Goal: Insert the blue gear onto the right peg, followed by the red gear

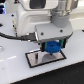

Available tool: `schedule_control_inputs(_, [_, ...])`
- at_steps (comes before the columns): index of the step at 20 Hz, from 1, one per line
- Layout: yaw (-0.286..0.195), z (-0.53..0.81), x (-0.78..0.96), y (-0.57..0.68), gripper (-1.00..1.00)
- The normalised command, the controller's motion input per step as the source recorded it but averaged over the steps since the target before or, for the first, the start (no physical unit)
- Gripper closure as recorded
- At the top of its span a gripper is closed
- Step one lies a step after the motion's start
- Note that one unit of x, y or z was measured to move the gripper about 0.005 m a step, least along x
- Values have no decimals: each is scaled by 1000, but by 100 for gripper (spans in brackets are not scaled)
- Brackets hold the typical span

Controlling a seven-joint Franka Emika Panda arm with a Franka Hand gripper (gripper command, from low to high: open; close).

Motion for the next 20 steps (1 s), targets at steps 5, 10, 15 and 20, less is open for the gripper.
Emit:
schedule_control_inputs(5, [0, 248, 369, -9, 100])
schedule_control_inputs(10, [0, 144, 212, 21, 100])
schedule_control_inputs(15, [0, -35, 201, -45, 100])
schedule_control_inputs(20, [0, -72, 199, 0, 100])
